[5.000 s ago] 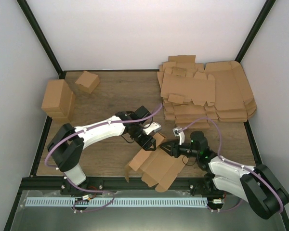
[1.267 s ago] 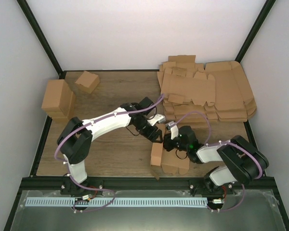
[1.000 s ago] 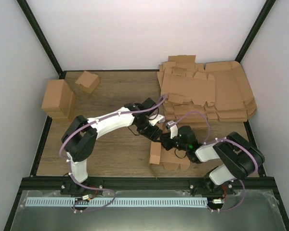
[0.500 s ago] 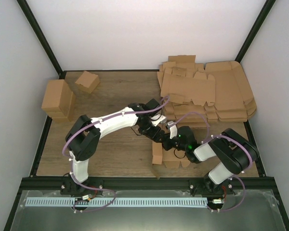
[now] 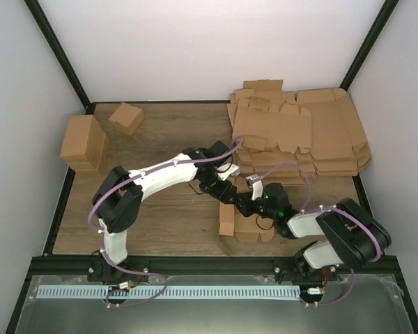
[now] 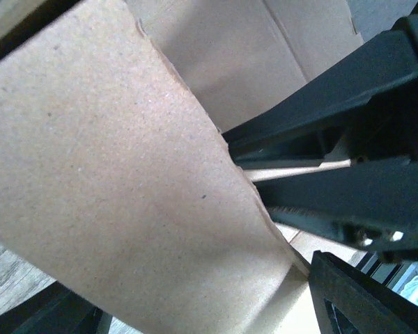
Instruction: Fold the paper box
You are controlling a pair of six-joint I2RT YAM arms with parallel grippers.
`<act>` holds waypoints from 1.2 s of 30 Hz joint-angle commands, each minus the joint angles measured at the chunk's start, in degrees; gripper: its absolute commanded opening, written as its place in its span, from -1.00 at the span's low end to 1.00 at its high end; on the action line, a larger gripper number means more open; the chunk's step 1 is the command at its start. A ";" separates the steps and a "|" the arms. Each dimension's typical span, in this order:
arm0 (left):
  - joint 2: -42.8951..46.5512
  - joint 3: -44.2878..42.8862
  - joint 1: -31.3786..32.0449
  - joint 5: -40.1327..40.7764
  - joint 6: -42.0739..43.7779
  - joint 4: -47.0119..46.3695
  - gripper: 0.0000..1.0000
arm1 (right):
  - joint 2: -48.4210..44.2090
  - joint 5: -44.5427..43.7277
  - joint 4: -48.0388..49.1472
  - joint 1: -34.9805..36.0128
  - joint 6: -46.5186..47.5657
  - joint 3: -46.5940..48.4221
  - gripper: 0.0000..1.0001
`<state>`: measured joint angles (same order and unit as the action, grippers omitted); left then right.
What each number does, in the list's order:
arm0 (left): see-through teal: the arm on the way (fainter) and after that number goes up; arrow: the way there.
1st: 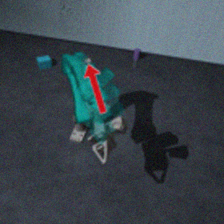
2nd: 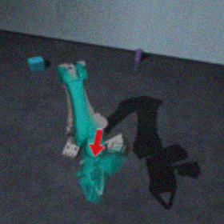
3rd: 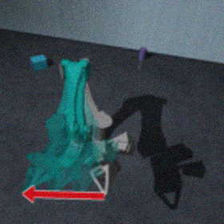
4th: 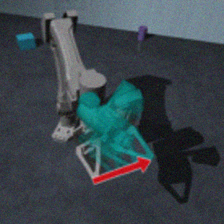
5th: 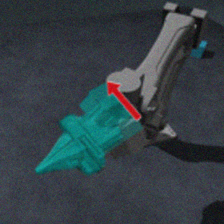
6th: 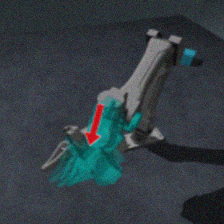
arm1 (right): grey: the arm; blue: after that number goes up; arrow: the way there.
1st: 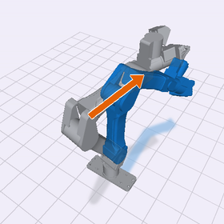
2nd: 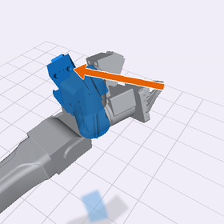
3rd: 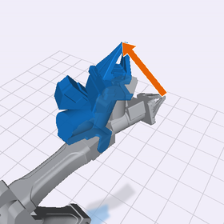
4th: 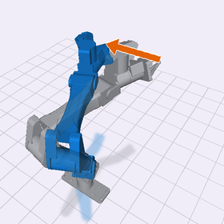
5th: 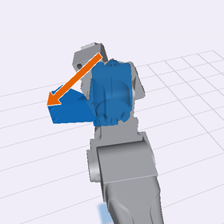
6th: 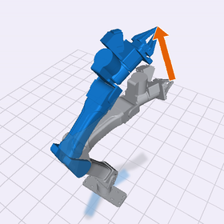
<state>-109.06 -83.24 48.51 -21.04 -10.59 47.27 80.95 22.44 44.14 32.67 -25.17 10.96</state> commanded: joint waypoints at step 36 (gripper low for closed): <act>0.17 -3.15 -3.33 -7.65 10.61 6.30 0.46 | -5.49 11.19 -23.87 -14.48 20.63 17.07 0.23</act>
<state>-108.75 -84.05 45.74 -27.33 -2.02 52.84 78.13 28.93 23.53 19.97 -6.20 25.69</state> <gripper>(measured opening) 0.731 0.617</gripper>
